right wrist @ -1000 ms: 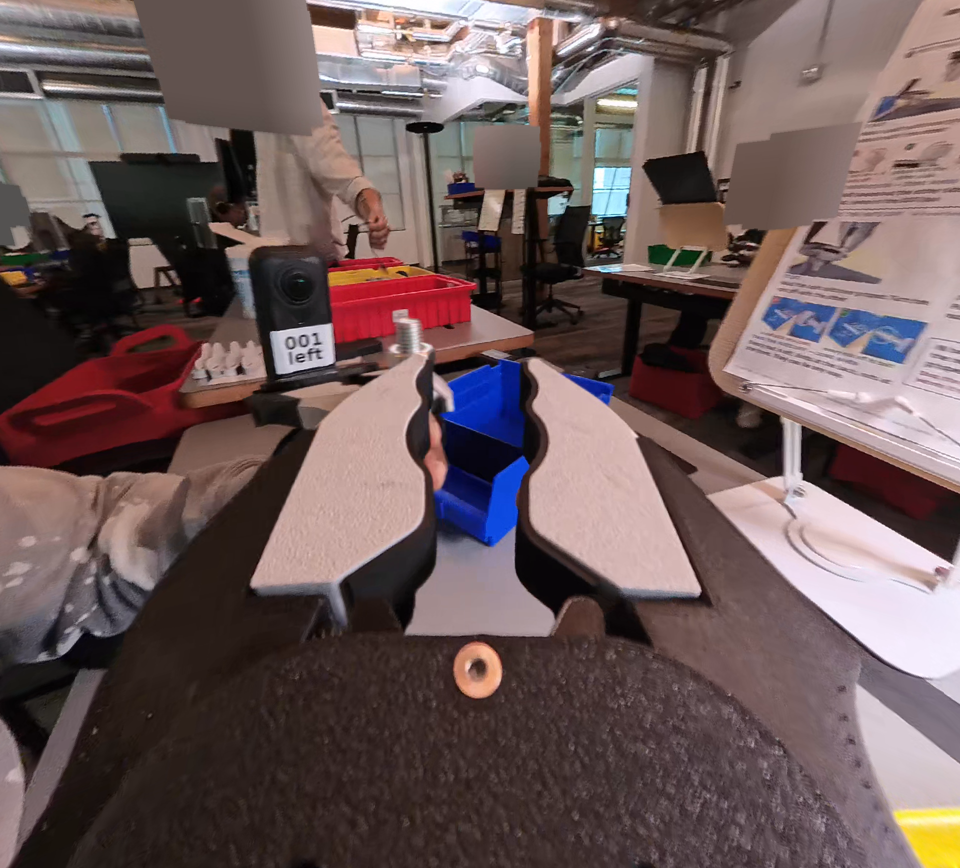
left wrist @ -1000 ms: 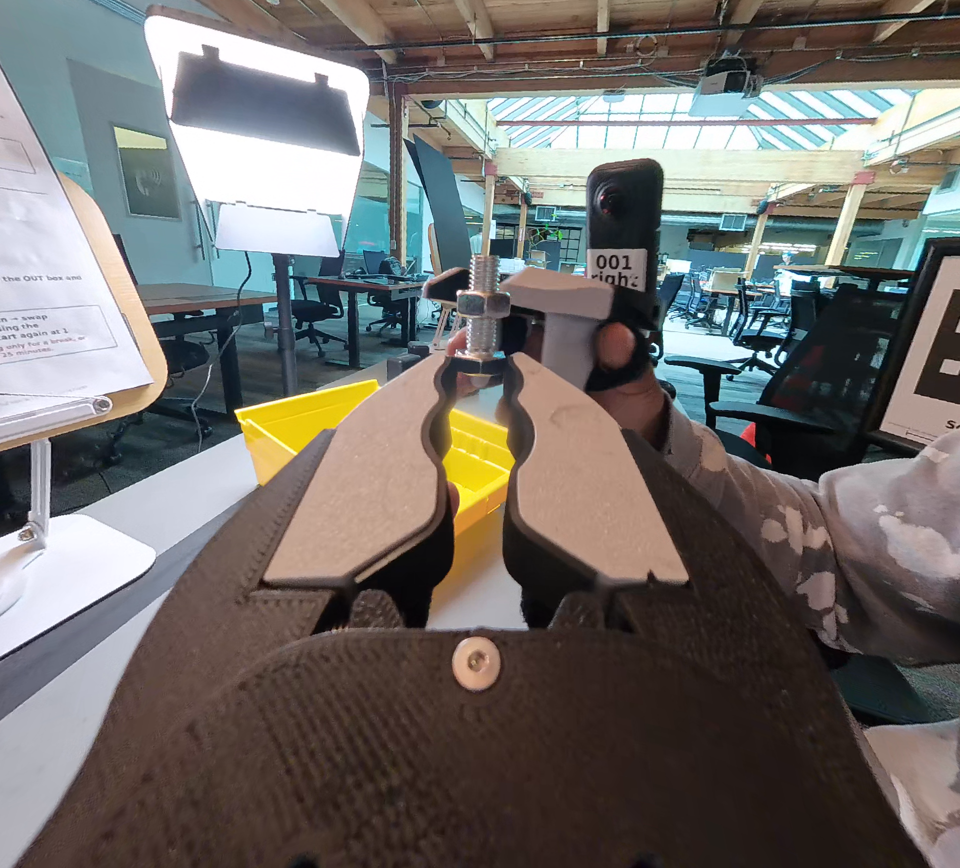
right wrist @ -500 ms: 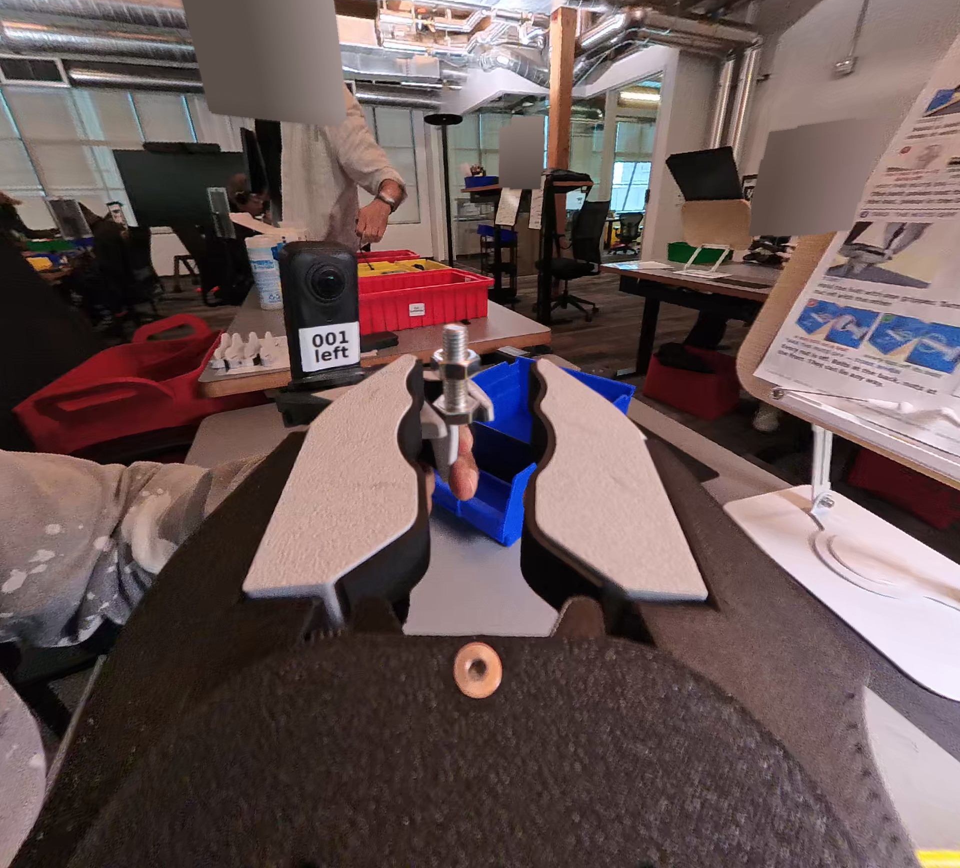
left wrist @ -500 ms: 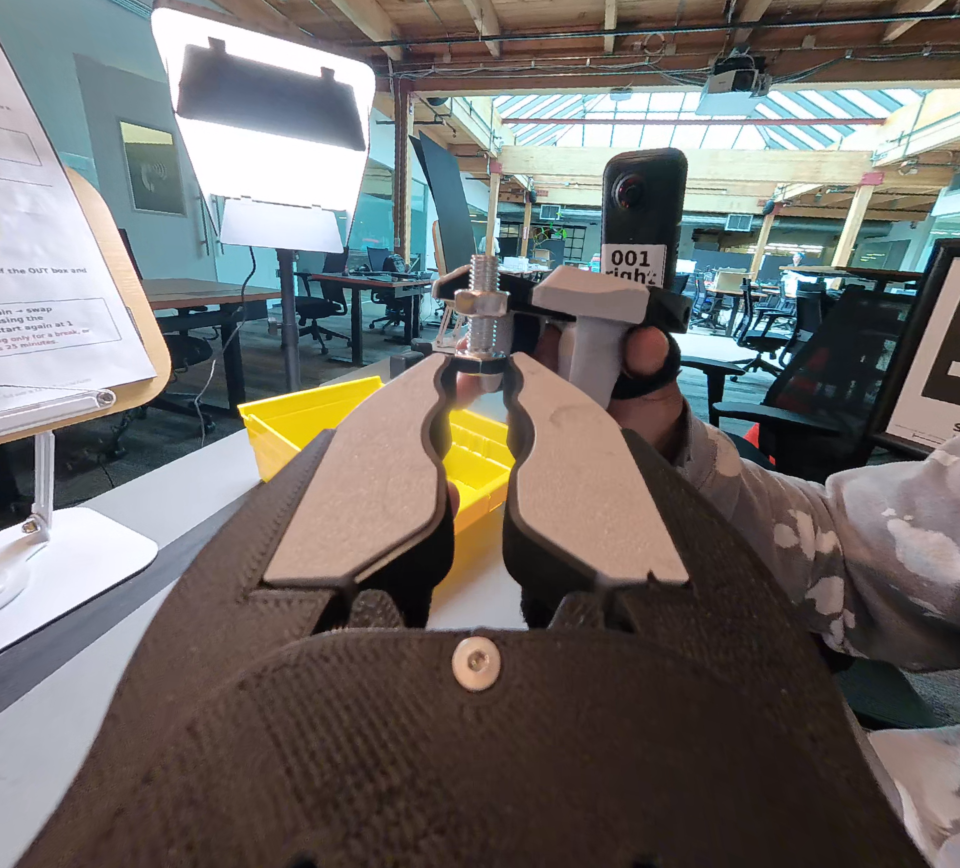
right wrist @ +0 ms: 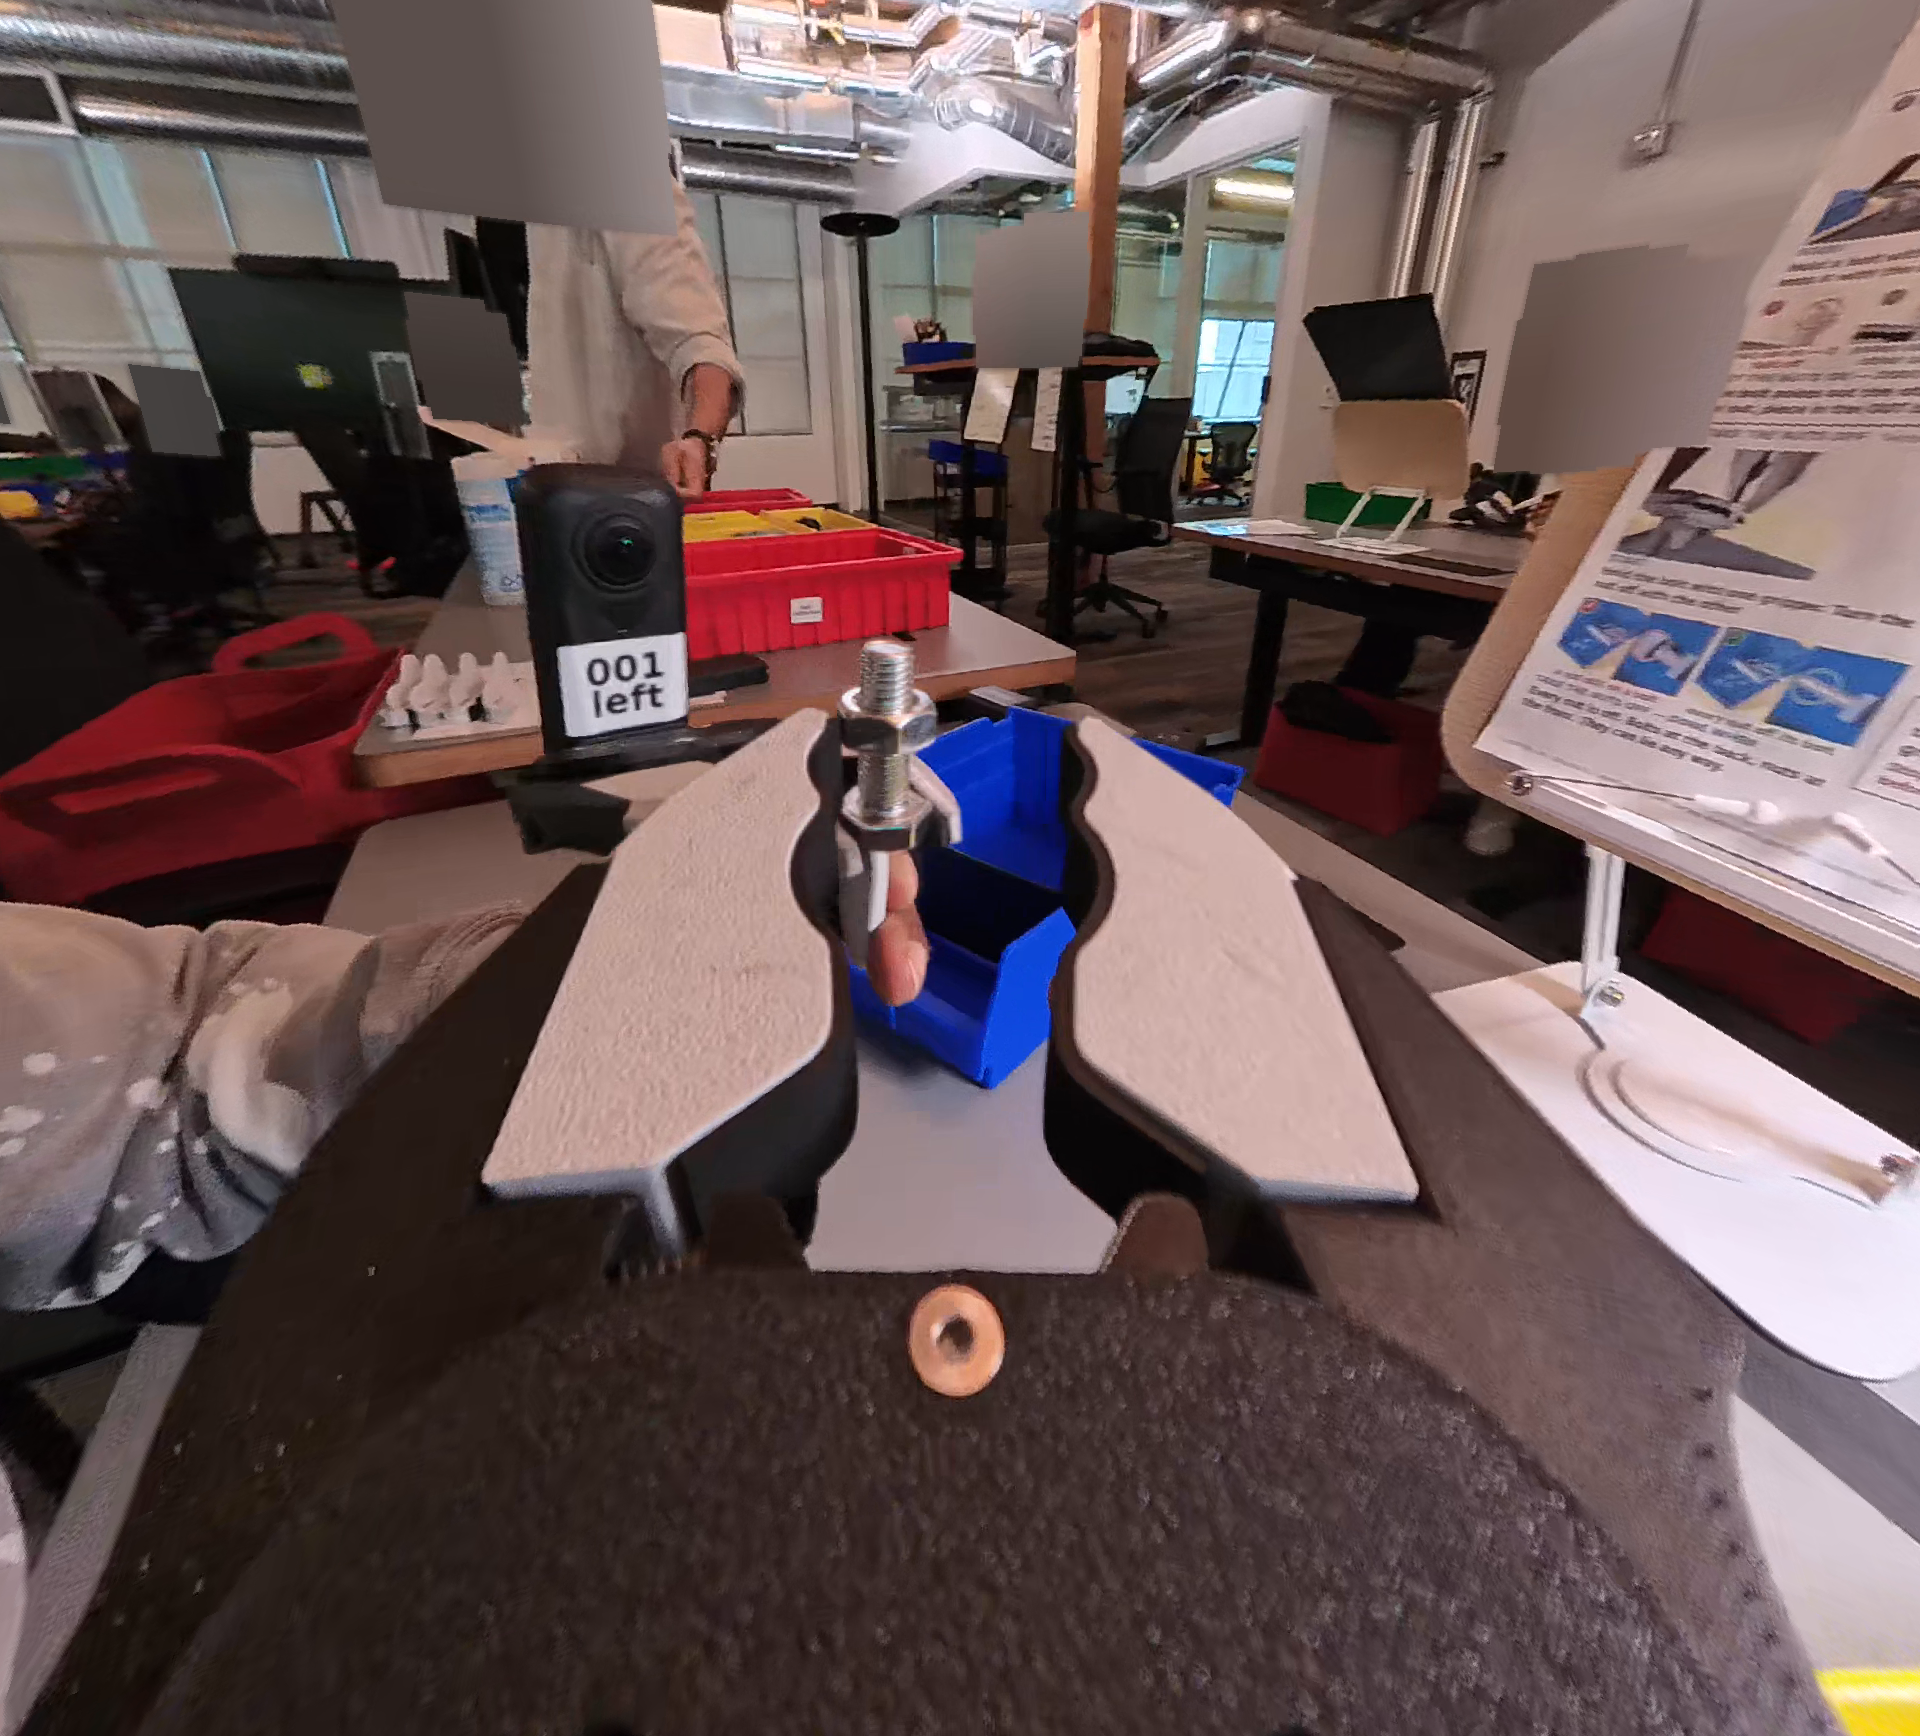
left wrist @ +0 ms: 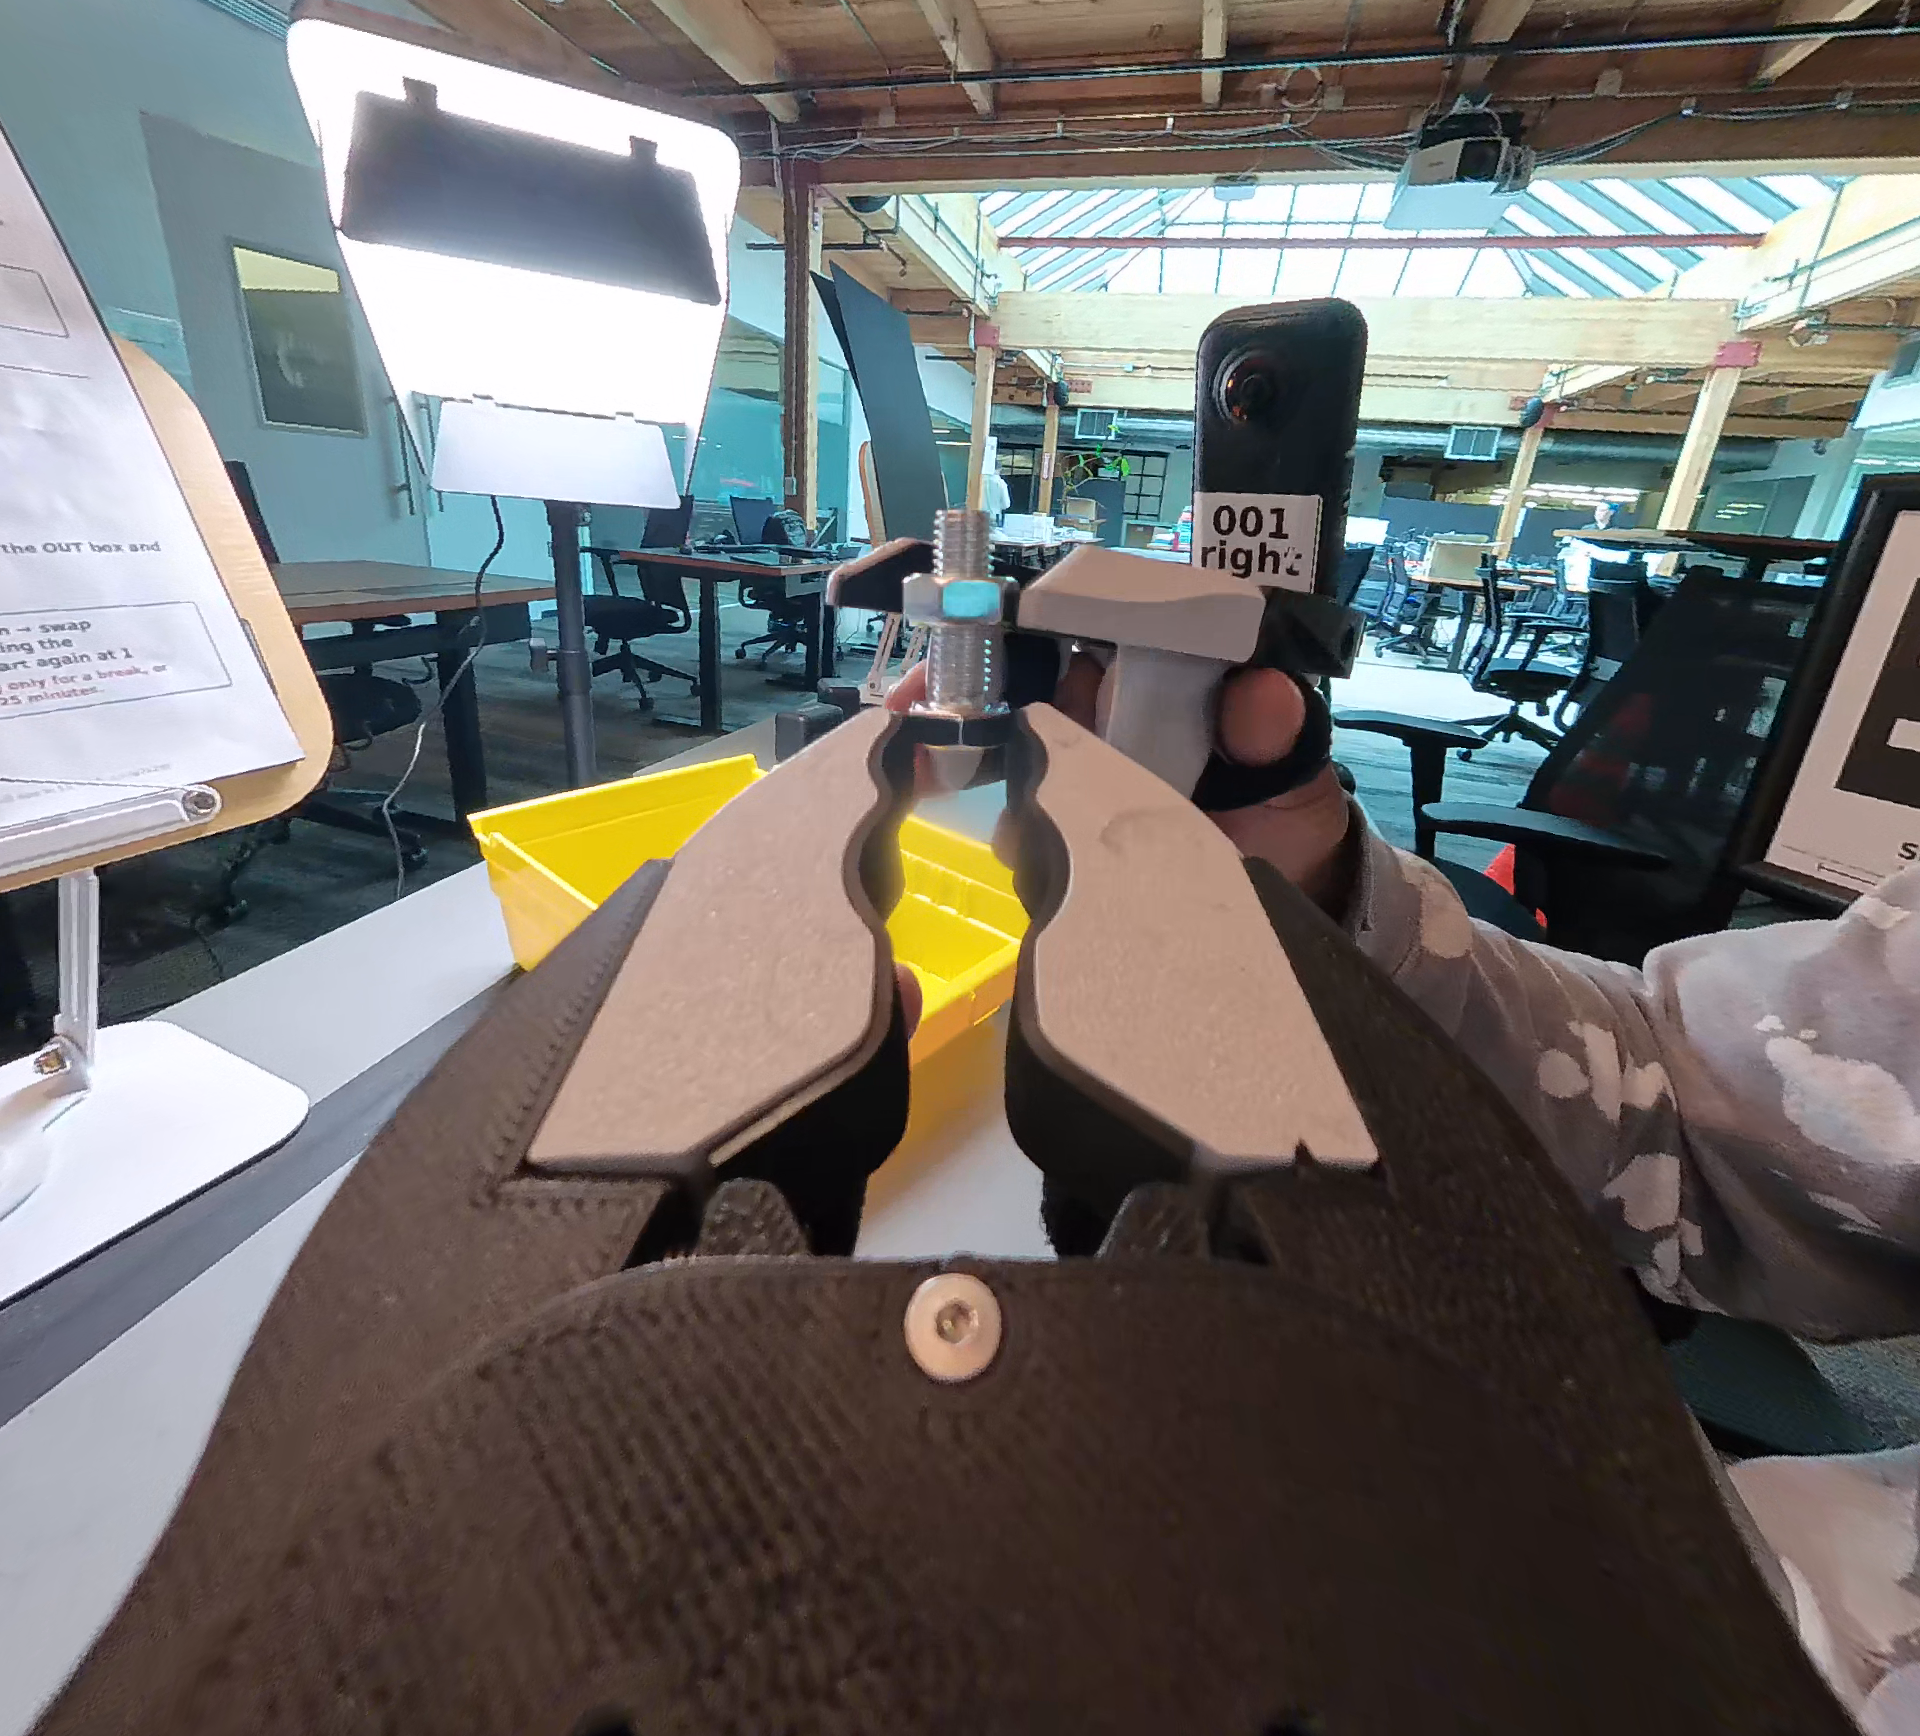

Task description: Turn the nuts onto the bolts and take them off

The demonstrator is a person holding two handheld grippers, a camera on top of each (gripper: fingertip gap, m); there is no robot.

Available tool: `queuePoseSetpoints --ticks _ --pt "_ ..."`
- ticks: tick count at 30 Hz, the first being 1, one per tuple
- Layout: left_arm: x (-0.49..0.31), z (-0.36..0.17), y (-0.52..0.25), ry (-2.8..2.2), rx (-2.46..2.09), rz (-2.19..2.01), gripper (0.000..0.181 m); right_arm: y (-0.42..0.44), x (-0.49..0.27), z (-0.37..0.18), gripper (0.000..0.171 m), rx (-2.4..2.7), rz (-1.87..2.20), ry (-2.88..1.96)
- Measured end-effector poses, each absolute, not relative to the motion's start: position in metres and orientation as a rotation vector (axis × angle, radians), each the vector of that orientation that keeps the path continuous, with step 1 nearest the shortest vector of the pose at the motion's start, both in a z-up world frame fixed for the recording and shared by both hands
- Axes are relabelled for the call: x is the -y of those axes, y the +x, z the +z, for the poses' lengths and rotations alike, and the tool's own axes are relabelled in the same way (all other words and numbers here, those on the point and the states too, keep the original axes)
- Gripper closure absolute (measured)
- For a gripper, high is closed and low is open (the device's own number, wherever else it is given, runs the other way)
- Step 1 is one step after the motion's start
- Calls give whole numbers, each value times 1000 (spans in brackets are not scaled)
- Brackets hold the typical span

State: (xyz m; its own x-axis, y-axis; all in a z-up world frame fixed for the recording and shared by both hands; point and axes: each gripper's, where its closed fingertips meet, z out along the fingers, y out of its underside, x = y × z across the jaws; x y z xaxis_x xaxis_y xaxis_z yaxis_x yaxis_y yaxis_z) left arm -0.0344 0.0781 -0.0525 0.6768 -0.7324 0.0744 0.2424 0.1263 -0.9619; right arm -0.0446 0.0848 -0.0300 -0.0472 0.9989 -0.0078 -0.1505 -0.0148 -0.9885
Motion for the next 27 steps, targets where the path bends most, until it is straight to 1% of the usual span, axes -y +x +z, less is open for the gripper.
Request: queuePoseSetpoints --ticks 1,2,3,4,9,13,14,15,16,17,19,22,24,27 --pt "-79 -52 -36 -1255 -470 -751 163 -44 -87 -30 133 1118 1323 -1088" --pt "-78 -50 -38 -1237 -468 -770 163 -42 -92 -30 146 1095 1326 -1113" --pt "-77 -49 -40 -1239 -461 -777 163 -38 -103 -28 153 1039 1294 -1128" --pt "-77 -48 -40 -1237 -466 -767 163 -35 -108 -26 154 1018 1278 -1120" --pt "-77 -50 -37 -1245 -473 -759 163 -39 -89 -25 133 1094 1353 -1082" --pt "-77 -51 -35 -1248 -474 -752 163 -45 -85 -29 129 1119 1326 -1086" --pt "-78 -51 -37 -1244 -464 -755 163 -43 -89 -29 130 1109 1328 -1095" --pt "-76 -48 -38 -1227 -467 -776 164 -40 -100 -28 151 1055 1302 -1133" --pt "-75 -47 -39 -1228 -465 -774 164 -35 -111 -25 156 997 1269 -1135" --pt "-75 -46 -39 -1225 -469 -759 163 -31 -116 -24 157 980 1269 -1131" --pt "-75 -46 -38 -1228 -472 -757 163 -30 -111 -22 146 1006 1316 -1128" --pt "-77 -49 -37 -1238 -470 -762 163 -38 -90 -22 133 1082 1345 -1080" --pt "-77 -51 -35 -1243 -476 -761 163 -43 -81 -24 129 1114 1346 -1074" --pt "-76 -50 -34 -1243 -477 -755 163 -42 -86 -25 129 1096 1346 -1087"
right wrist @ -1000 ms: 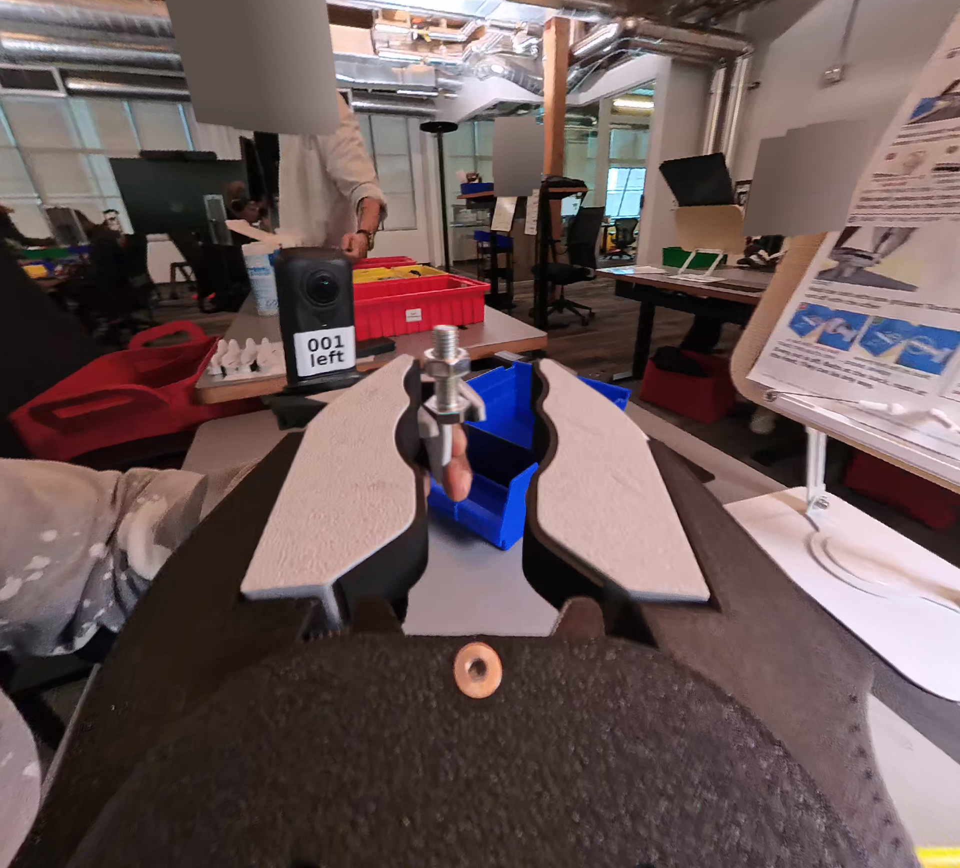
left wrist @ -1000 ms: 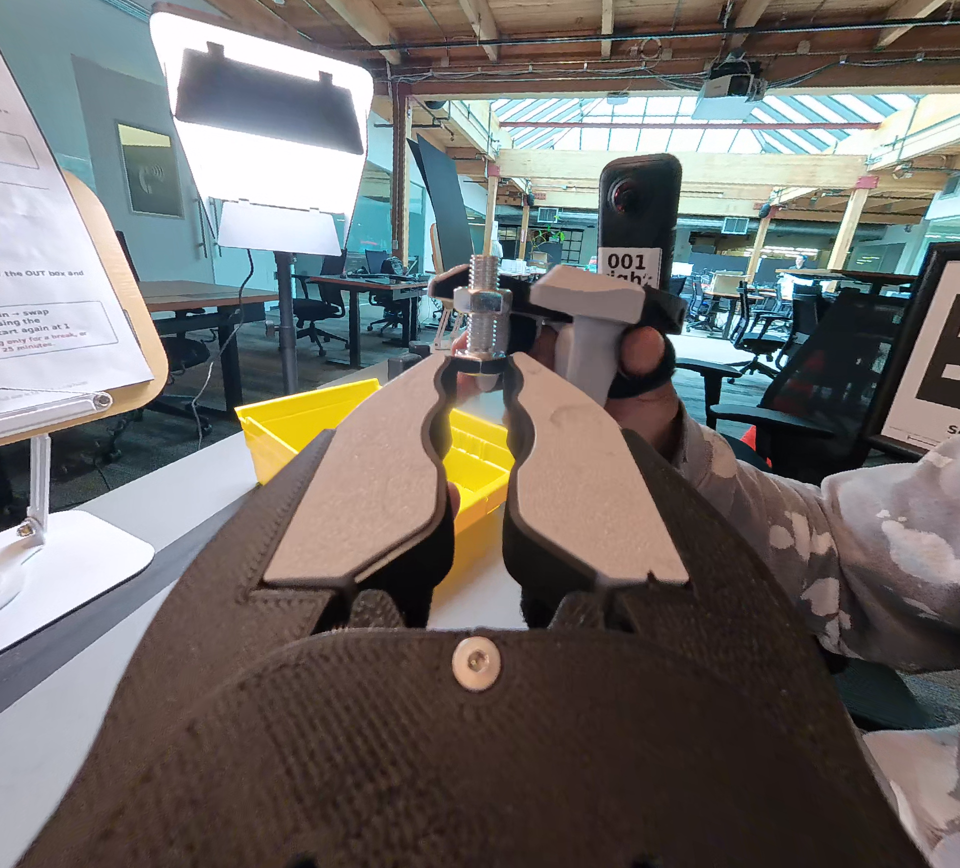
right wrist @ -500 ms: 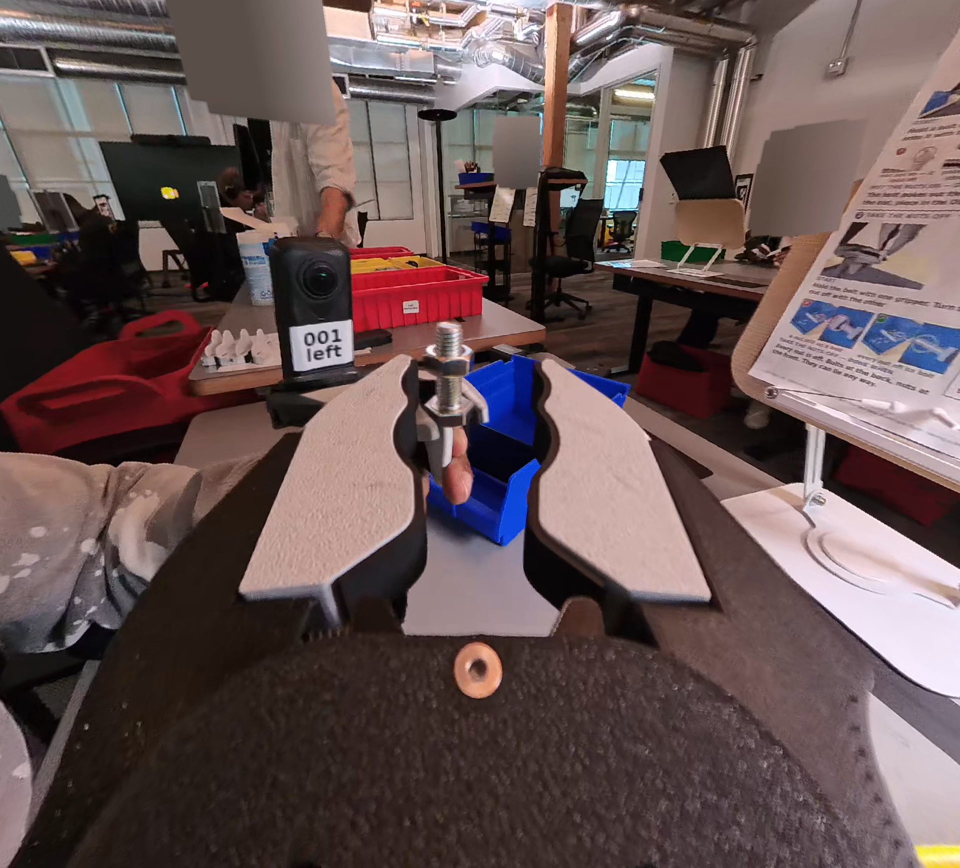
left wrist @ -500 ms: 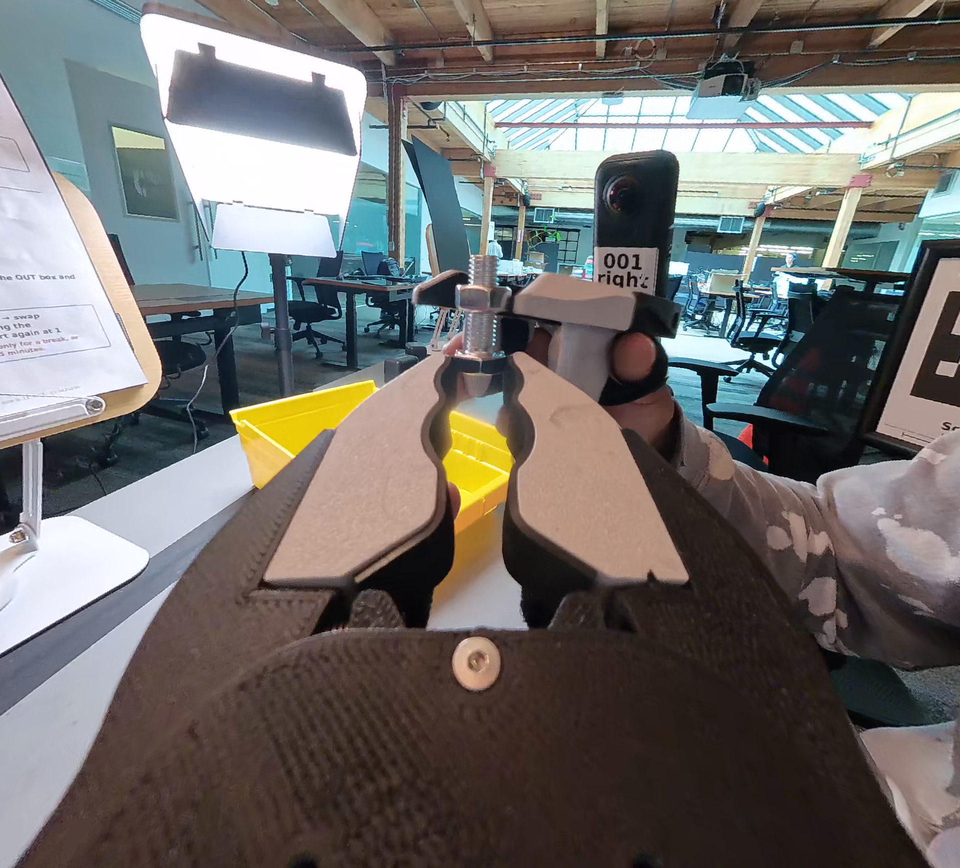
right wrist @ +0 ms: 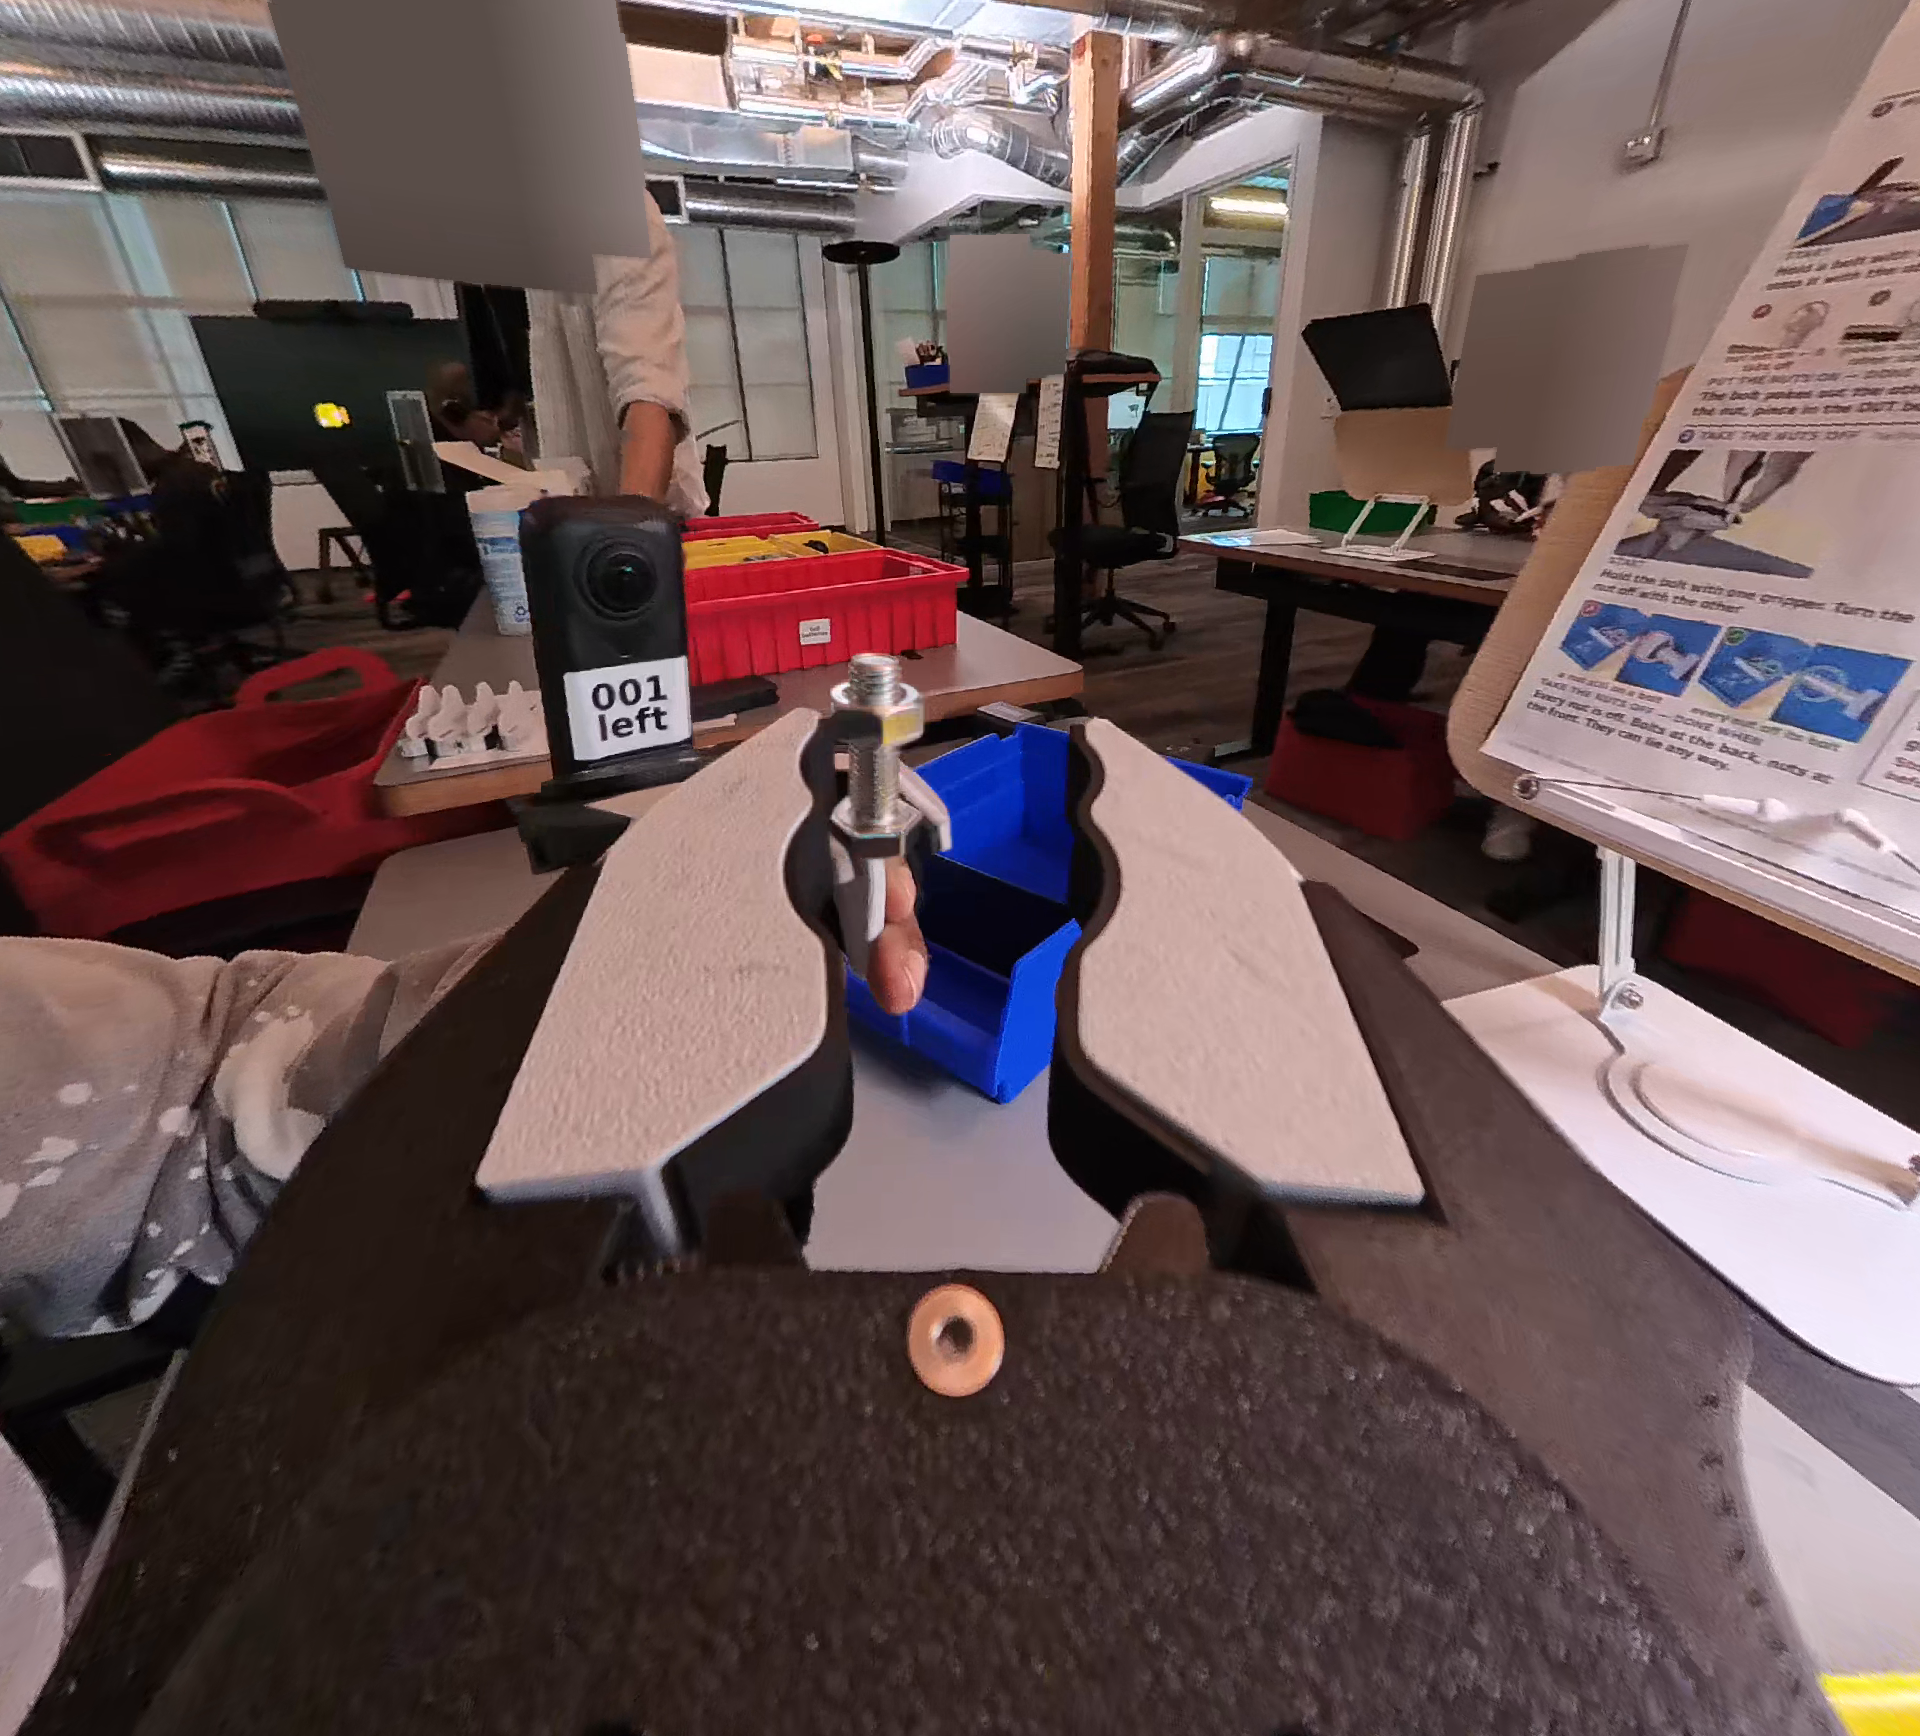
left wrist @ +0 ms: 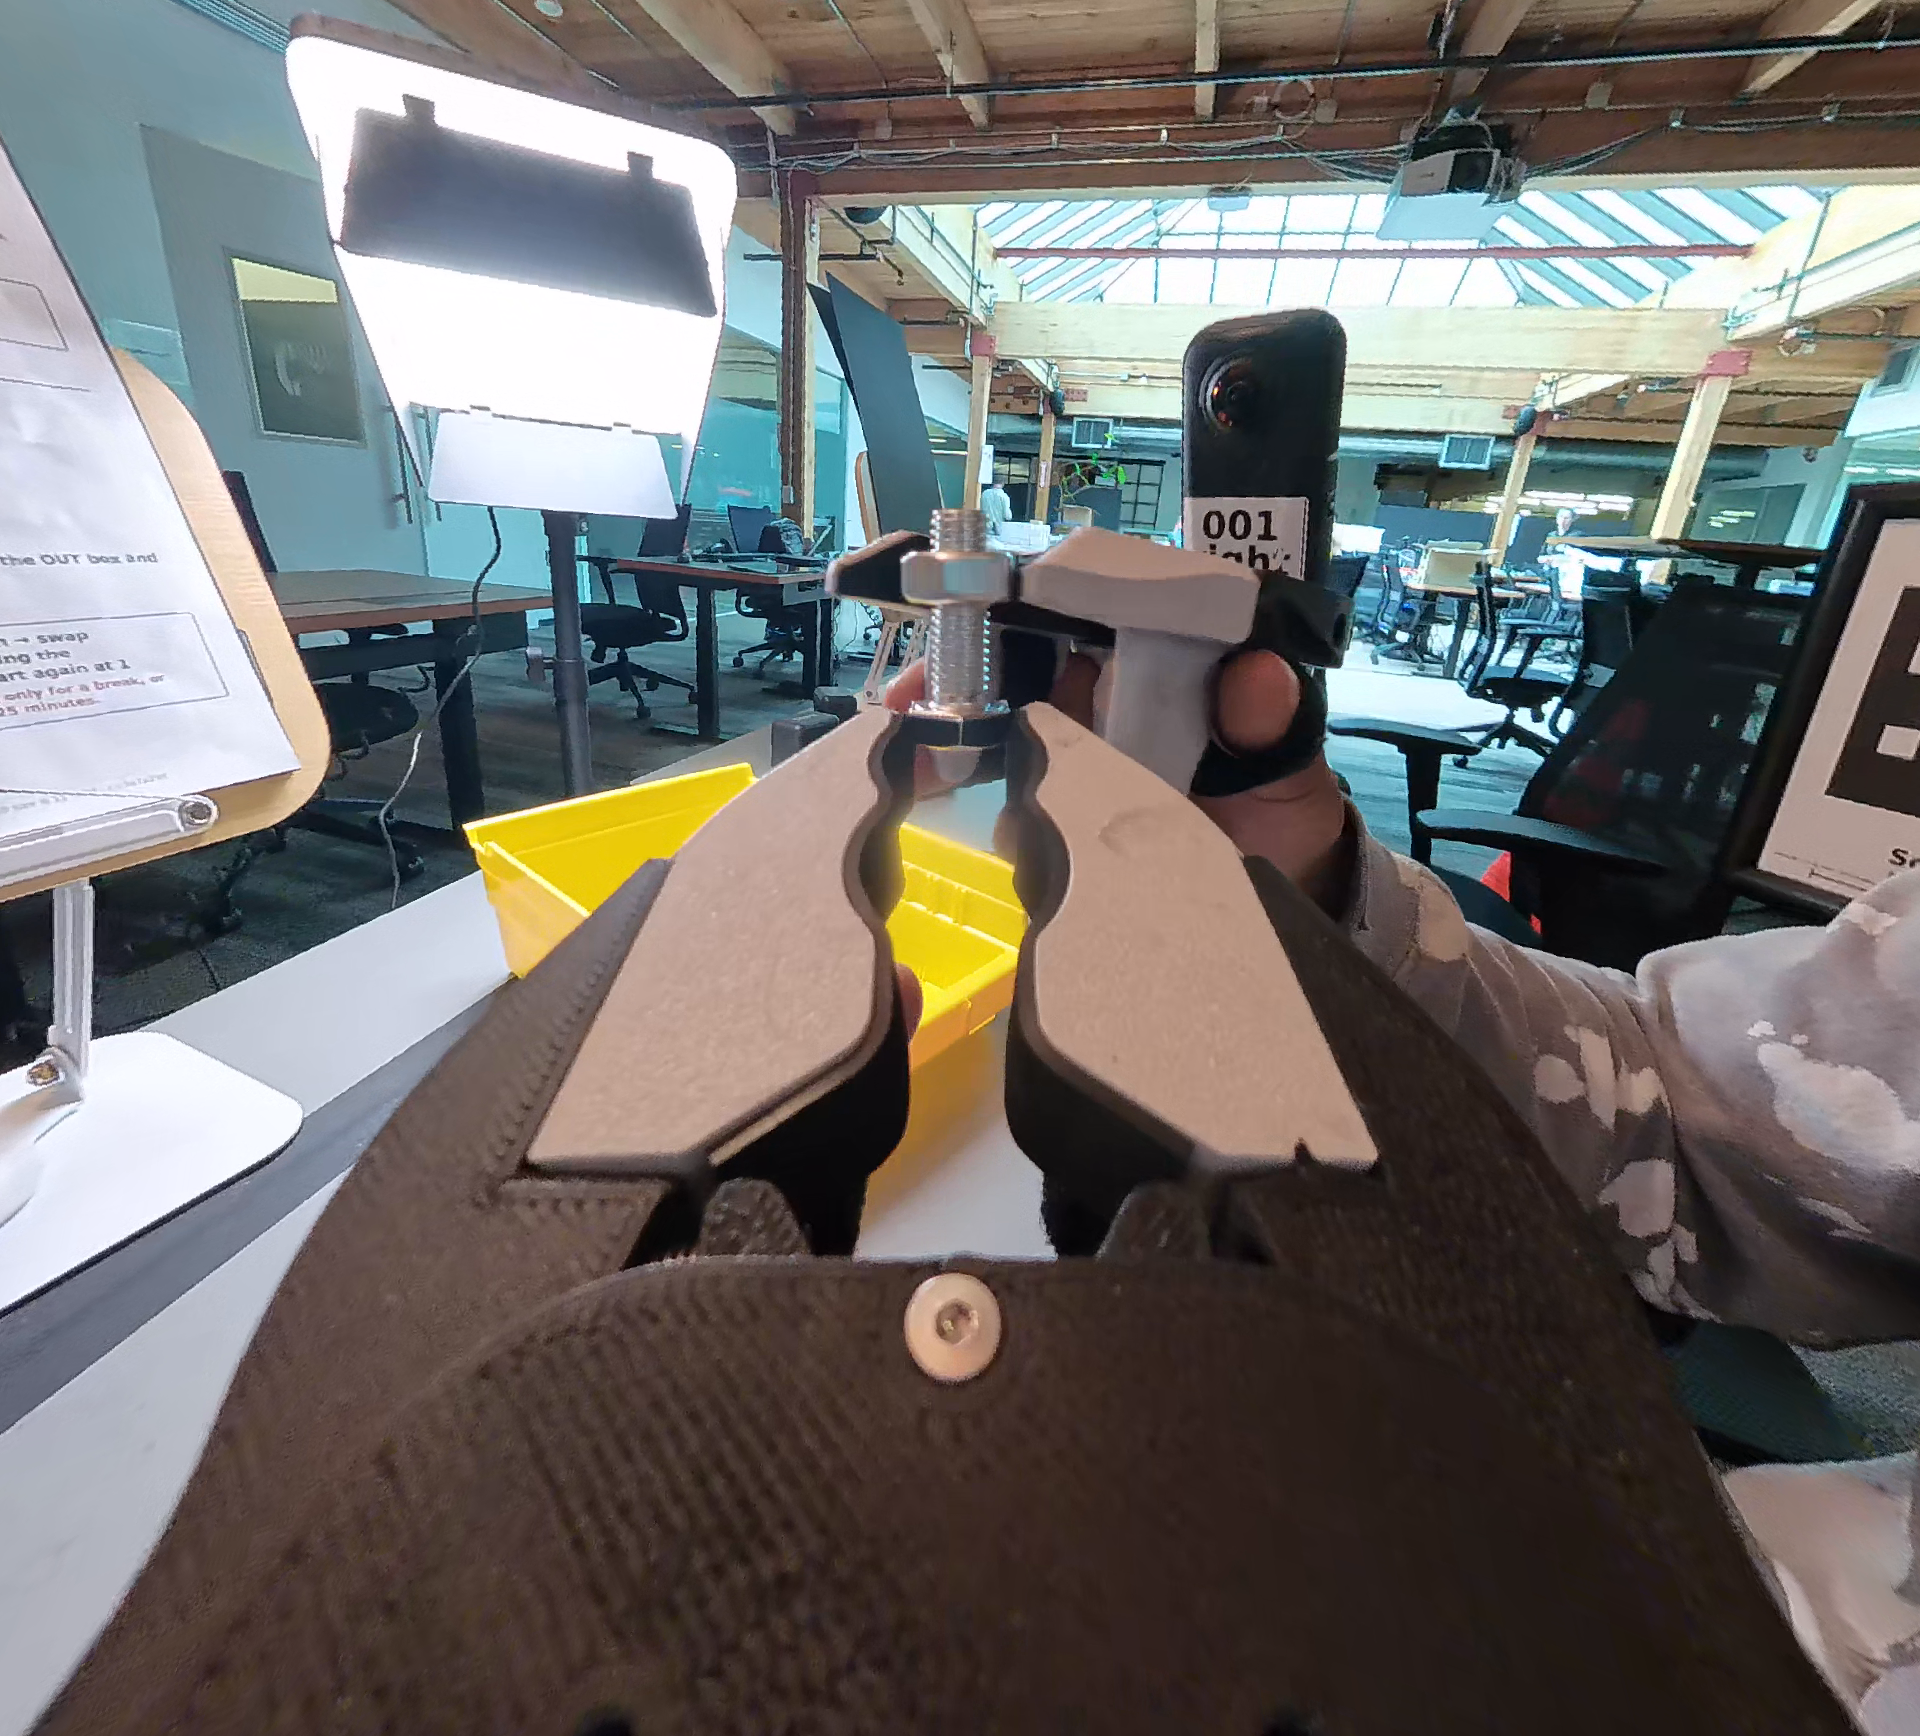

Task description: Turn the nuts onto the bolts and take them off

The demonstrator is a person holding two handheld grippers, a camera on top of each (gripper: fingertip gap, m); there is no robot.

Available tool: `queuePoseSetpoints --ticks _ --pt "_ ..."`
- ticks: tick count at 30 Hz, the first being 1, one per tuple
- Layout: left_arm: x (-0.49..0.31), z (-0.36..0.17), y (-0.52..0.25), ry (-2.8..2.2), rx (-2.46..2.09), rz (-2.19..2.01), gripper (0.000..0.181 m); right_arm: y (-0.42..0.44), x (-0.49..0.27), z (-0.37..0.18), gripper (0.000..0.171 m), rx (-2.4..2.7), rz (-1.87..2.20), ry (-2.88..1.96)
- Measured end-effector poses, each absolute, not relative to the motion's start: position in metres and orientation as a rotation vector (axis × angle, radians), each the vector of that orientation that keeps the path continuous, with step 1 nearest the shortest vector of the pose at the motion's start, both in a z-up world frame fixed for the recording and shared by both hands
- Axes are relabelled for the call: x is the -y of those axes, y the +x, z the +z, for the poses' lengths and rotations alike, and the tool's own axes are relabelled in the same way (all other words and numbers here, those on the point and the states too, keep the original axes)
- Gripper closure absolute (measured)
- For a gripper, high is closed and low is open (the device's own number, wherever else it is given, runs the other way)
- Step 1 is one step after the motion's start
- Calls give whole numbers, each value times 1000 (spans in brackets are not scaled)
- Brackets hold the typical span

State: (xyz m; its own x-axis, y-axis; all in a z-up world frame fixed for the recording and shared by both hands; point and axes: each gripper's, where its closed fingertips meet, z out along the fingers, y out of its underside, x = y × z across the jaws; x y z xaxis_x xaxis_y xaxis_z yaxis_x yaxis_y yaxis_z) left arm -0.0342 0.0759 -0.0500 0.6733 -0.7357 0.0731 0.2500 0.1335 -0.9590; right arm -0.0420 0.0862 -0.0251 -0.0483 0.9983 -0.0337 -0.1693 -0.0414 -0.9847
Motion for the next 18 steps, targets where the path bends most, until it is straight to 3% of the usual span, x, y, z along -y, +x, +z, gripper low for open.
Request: queuePoseSetpoints --ticks 2,3,6,11,15,17,18 --pt "-74 -46 -37 -1224 -475 -770 163 -35 -107 -23 156 997 1288 -1127" --pt "-73 -45 -37 -1224 -480 -758 163 -30 -113 -21 159 971 1272 -1118" --pt "-74 -46 -37 -1228 -478 -755 163 -30 -107 -19 143 1007 1327 -1111" --pt "-76 -51 -33 -1244 -485 -758 163 -42 -81 -23 131 1097 1349 -1068" --pt "-76 -50 -33 -1245 -481 -757 163 -41 -85 -23 132 1091 1336 -1079" --pt "-74 -47 -37 -1224 -469 -777 164 -37 -96 -22 152 1028 1300 -1104" --pt "-74 -47 -37 -1225 -476 -768 163 -34 -102 -20 154 1003 1276 -1097"
